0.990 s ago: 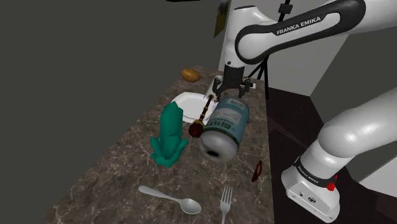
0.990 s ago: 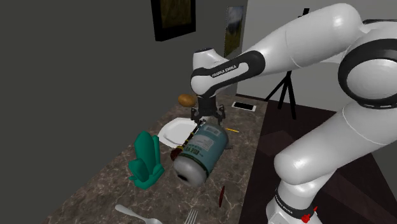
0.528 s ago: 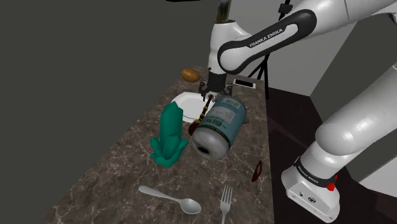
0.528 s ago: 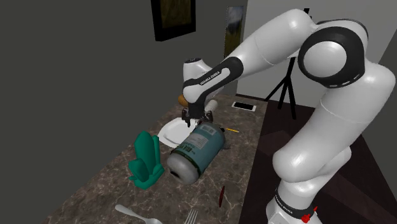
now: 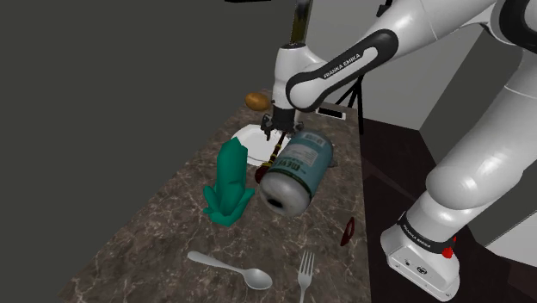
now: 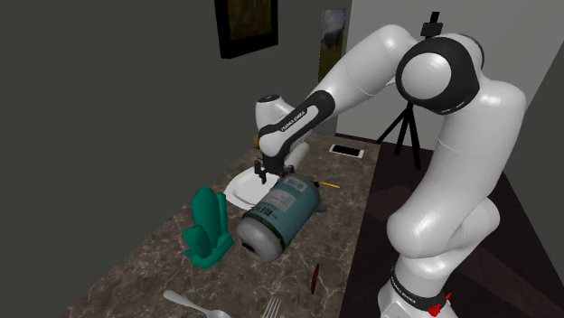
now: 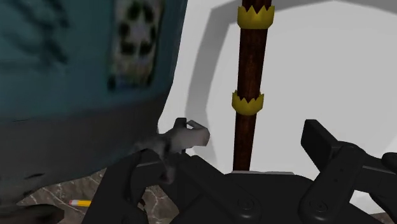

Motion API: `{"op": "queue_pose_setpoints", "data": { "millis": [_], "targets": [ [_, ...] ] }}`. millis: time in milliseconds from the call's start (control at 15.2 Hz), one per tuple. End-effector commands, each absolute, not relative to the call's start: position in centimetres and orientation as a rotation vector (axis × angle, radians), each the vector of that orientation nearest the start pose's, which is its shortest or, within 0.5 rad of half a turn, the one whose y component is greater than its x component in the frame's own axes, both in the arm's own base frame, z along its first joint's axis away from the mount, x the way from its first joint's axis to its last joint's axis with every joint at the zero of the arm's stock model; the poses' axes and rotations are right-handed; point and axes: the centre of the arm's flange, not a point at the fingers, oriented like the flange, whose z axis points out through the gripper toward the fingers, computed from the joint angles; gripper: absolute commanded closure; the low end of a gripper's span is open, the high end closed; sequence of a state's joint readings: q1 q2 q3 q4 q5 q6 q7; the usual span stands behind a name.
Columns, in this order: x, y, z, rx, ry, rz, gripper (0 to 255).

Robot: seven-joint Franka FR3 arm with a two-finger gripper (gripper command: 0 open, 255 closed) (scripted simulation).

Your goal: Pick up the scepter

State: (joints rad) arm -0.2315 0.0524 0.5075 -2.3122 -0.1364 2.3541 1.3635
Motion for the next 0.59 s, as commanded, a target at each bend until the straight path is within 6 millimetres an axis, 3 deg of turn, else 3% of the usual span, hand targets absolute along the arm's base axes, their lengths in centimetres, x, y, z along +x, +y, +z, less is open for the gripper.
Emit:
{"op": "queue_pose_setpoints", "data": {
  "millis": [0,198,264,528],
  "targets": [
    [49.43,13.89,31.36,-2.806,1.518,-0.081,0],
    [49.43,13.89,30.52,-2.806,1.518,-0.081,0],
    [49.47,13.95,30.49,-2.806,1.518,-0.081,255],
    [49.51,13.92,30.53,-2.806,1.518,-0.081,255]
  ]
}}
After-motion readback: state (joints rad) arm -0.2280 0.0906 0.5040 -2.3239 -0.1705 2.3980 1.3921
